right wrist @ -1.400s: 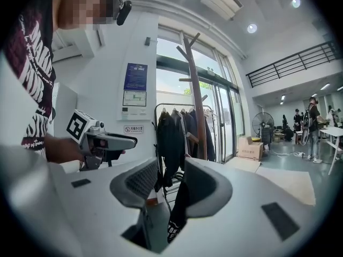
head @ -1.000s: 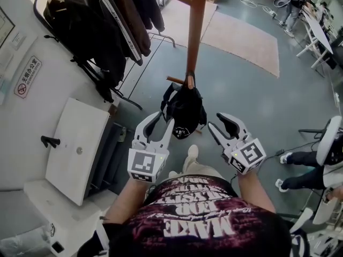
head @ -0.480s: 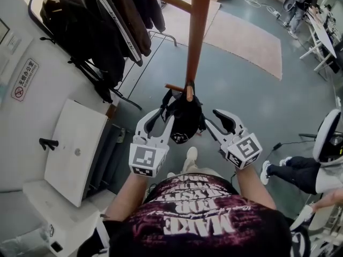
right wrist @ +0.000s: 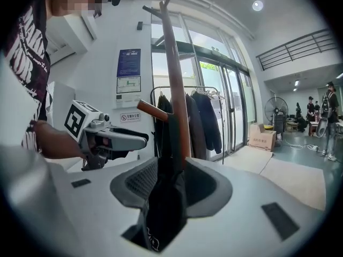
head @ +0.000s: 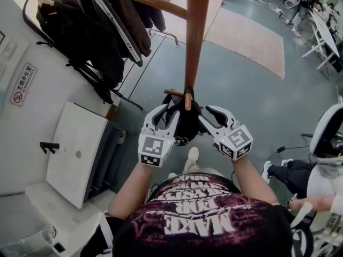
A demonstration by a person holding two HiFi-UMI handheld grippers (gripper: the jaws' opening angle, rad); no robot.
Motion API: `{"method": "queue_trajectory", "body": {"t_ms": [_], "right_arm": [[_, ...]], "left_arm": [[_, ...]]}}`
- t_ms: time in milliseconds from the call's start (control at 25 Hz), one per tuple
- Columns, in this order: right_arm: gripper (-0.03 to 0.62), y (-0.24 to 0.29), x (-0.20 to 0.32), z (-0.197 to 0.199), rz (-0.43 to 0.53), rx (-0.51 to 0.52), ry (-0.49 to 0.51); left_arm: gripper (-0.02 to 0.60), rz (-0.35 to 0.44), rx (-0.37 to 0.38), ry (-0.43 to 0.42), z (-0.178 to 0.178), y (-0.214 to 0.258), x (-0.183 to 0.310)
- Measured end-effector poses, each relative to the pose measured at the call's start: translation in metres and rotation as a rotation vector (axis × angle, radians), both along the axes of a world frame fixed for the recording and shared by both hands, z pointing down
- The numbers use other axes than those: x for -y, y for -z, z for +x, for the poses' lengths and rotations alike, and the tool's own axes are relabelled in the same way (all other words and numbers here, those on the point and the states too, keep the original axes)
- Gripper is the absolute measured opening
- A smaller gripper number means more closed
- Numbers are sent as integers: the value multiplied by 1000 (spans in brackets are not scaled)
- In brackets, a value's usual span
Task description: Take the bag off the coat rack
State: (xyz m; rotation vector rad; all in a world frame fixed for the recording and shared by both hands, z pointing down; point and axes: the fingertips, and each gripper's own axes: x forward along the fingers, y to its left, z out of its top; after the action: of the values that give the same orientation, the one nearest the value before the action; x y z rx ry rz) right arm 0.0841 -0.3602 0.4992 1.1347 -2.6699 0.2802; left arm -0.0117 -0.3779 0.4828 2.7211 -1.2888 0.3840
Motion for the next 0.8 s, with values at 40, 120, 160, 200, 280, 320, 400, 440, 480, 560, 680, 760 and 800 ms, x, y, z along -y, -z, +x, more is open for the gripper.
{"method": "queue_trajectory", "body": {"t_ms": [40, 120, 160, 200, 280, 320, 400, 440, 480, 560, 680, 760, 800], "right_arm": [[164, -4, 3, -2, -7, -5, 6], [163, -12, 8, -7, -18, -15, 20], [163, -15, 11, -10, -21, -19, 26], [161, -19, 13, -13, -23, -22, 32], [158, -25, 19, -18, -26, -29, 40], [156, -29, 21, -20, -28, -33, 43], [155, -35, 25, -24, -34, -41, 45], [152, -37, 27, -26, -36, -42, 45], [149, -39, 29, -27, -39, -42, 43], [137, -42, 34, -29, -43, -40, 31], [97, -42, 40, -29, -42, -38, 10], [87, -42, 40, -29, -44, -41, 0], [80, -42, 40, -28, -43, -48, -7]], "left_arm": [[143, -8, 3, -3, 3, -4, 4], [143, -19, 5, -11, 8, -10, 11], [143, -22, 6, -16, 11, -12, 15], [143, -24, 7, -22, 14, -14, 18], [143, -26, 13, -37, 21, -20, 23], [143, -29, 19, -41, 24, -24, 25], [141, -36, 31, -46, 30, -32, 29], [141, -39, 34, -47, 33, -34, 30], [141, -37, 34, -48, 35, -36, 31], [113, -19, 43, -37, 37, -35, 34], [42, 10, 57, 10, 33, -33, 39], [16, 9, 55, 28, 32, -33, 40], [14, 6, 56, 29, 33, -34, 40]]}}
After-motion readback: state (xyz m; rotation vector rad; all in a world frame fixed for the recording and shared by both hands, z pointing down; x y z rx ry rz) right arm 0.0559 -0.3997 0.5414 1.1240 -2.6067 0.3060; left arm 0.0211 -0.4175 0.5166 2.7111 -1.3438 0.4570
